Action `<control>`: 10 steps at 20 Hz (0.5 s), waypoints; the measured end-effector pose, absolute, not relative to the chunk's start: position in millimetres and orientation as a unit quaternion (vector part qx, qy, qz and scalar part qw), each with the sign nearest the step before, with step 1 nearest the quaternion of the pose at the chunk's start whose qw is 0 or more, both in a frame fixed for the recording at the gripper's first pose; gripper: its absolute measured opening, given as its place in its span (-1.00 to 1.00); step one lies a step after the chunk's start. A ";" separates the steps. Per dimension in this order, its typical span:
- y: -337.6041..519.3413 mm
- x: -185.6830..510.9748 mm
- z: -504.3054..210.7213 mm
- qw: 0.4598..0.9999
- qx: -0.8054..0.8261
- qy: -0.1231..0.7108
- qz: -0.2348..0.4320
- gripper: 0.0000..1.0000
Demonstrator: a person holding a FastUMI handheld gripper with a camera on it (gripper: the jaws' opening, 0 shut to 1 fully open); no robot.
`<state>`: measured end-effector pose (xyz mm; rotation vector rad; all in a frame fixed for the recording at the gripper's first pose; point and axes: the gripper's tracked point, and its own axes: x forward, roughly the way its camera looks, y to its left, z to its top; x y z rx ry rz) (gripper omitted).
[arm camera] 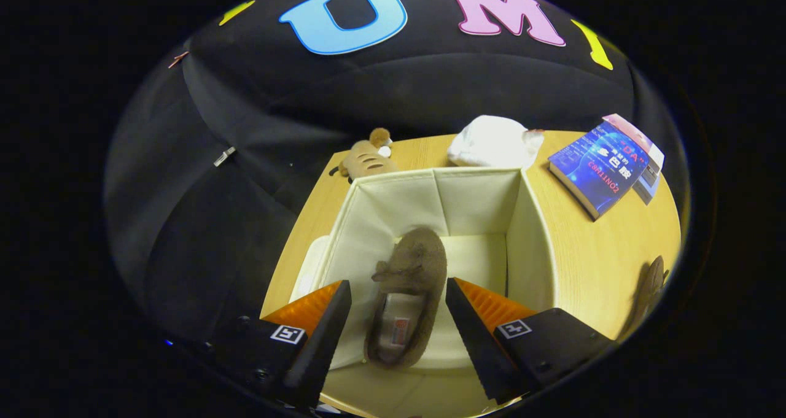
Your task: Open the storage box then place both shoes into the box .Put the left shoe in first, then the right shoe, with the right side of both shoes facing outward in a uniform manner.
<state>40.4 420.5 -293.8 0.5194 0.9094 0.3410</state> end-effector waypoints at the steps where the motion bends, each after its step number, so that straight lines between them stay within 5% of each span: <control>1: 410.7 42.4 -285.6 0.861 0.240 0.417 0.165 0.94; 10: 264.6 21.1 -245.6 0.920 0.163 0.322 0.155 0.94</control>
